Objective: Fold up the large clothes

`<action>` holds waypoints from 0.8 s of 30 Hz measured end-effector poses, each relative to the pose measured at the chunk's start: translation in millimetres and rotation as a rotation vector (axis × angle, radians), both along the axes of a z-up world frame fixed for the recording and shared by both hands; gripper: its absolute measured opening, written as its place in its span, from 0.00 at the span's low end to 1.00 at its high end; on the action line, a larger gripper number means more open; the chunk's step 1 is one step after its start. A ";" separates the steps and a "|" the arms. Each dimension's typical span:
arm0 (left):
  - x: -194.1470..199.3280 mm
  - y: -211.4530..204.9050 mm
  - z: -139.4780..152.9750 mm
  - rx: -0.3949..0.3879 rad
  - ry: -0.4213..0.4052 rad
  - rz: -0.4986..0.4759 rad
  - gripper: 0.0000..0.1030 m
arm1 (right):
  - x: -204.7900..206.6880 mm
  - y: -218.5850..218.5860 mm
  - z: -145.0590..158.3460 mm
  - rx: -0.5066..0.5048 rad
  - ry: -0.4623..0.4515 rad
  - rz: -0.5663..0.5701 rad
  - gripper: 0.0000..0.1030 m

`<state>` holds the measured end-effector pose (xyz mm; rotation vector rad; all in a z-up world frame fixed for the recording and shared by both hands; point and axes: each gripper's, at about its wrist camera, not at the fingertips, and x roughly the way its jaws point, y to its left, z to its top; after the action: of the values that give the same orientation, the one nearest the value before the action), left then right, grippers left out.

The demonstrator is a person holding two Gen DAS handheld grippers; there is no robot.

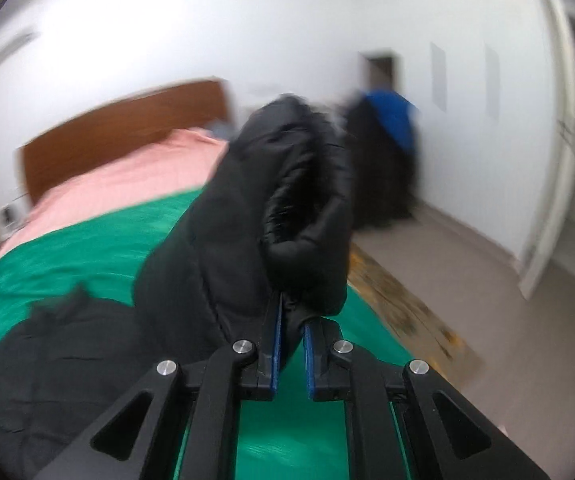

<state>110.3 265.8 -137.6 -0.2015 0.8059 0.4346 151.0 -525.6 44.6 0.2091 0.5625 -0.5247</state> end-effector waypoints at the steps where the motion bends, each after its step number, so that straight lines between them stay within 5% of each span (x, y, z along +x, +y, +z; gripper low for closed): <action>1: 0.9 -1.5 0.9 -0.004 0.005 -0.008 0.96 | -7.6 -19.9 -17.9 0.030 0.031 -0.043 0.09; 6: -1.3 -9.4 23.4 -0.040 0.012 -0.082 0.96 | -28.5 -69.8 -111.9 0.262 0.186 -0.135 0.13; 8: -3.5 -12.8 33.2 -0.059 0.016 -0.128 0.96 | -35.2 -65.7 -126.3 0.267 0.208 -0.158 0.30; 9: -4.6 -14.7 35.3 -0.067 0.021 -0.142 0.96 | -41.0 -58.2 -130.3 0.258 0.200 -0.154 0.37; 11: -8.4 -18.7 37.9 -0.099 0.029 -0.175 0.96 | -50.5 -43.0 -126.9 0.220 0.174 -0.134 0.77; 16: -18.2 -32.4 23.9 -0.212 0.051 -0.223 0.96 | -94.7 36.1 -97.2 0.125 0.050 -0.046 0.86; 19: -23.5 -48.8 11.9 -0.257 0.062 -0.271 0.96 | -107.6 100.2 -109.3 0.260 -0.002 0.181 0.95; 21: -23.9 -60.9 6.7 -0.266 0.067 -0.307 0.96 | -108.7 149.5 -133.2 0.386 0.061 0.383 0.95; 24: -20.9 -77.7 3.0 -0.244 0.083 -0.364 0.96 | -105.4 191.5 -159.3 0.477 0.129 0.537 0.95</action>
<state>89.5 188.1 -134.6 -0.2582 0.9550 0.0002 45.6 -334.1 -114.7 0.4610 0.8322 0.1267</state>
